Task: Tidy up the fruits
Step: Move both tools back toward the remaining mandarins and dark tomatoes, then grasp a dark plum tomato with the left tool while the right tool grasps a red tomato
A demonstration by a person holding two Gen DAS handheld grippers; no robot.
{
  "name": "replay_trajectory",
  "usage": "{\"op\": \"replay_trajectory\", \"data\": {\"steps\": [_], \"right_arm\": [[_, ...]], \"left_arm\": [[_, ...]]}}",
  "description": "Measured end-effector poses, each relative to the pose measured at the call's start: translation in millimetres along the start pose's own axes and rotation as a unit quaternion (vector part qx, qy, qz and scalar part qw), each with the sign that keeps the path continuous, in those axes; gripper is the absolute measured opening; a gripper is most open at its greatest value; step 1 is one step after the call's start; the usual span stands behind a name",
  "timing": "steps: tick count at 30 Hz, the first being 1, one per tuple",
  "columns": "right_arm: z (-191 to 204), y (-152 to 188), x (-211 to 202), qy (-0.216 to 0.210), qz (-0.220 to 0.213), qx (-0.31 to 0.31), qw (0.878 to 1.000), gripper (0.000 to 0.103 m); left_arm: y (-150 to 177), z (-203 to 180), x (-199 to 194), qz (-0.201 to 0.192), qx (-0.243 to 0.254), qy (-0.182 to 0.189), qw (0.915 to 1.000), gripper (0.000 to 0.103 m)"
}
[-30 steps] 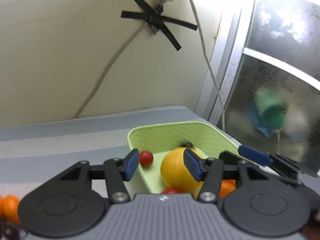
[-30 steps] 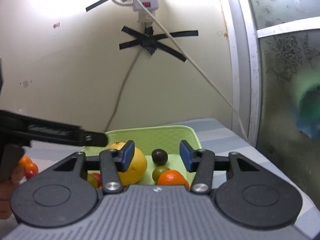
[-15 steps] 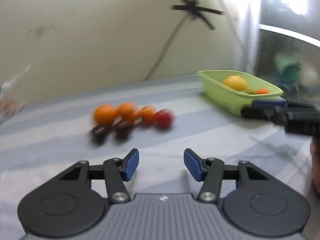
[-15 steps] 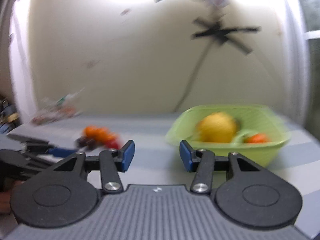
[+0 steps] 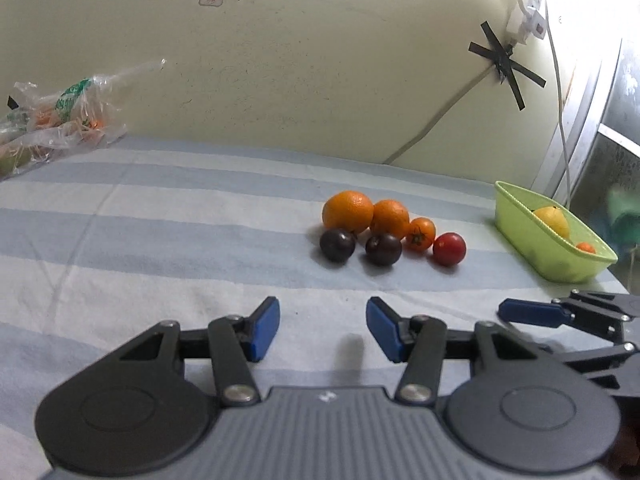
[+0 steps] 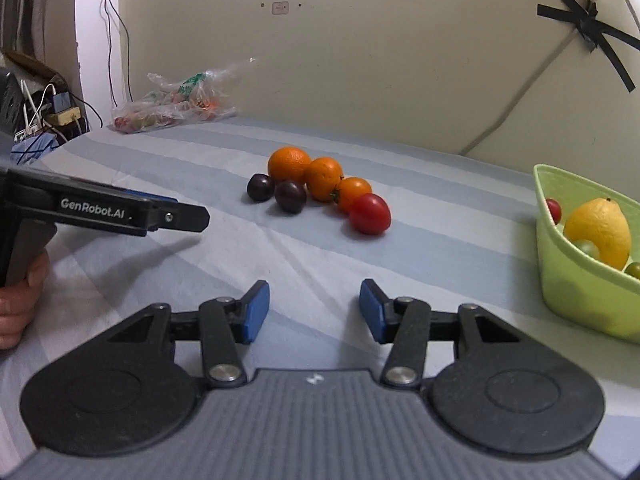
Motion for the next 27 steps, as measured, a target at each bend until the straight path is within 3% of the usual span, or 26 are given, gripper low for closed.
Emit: {"op": "replay_trajectory", "data": {"steps": [9,15,17,27], "right_arm": [[-15.3,-25.8,18.2,0.046,-0.048,0.01,0.998,0.052],[-25.4,-33.0,53.2,0.05,-0.017,-0.01,0.999,0.052],[-26.4,-30.3,59.4,0.042,0.003,-0.006,0.999,0.032],[-21.1,-0.4,-5.5,0.022,-0.015,0.058,0.998,0.032]], "left_arm": [[-0.8,2.4,2.5,-0.003,-0.018,0.009,0.9998,0.049],[-1.3,2.6,3.2,-0.003,-0.018,0.01,0.9998,0.05],[-1.2,2.2,3.3,-0.003,-0.017,0.009,0.9998,0.05],[-5.9,-10.6,16.6,0.006,0.012,-0.004,0.9999,0.053]]}}
Point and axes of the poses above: each gripper's, at about its wrist camera, not at the fingertips, and x roughly the way its jaws point, z to its left, y to its underside, the point moved 4 cm from there along x, roughly the way its jaws point, and after that the axes turned 8 degrees about -z, right-handed, at the moved point
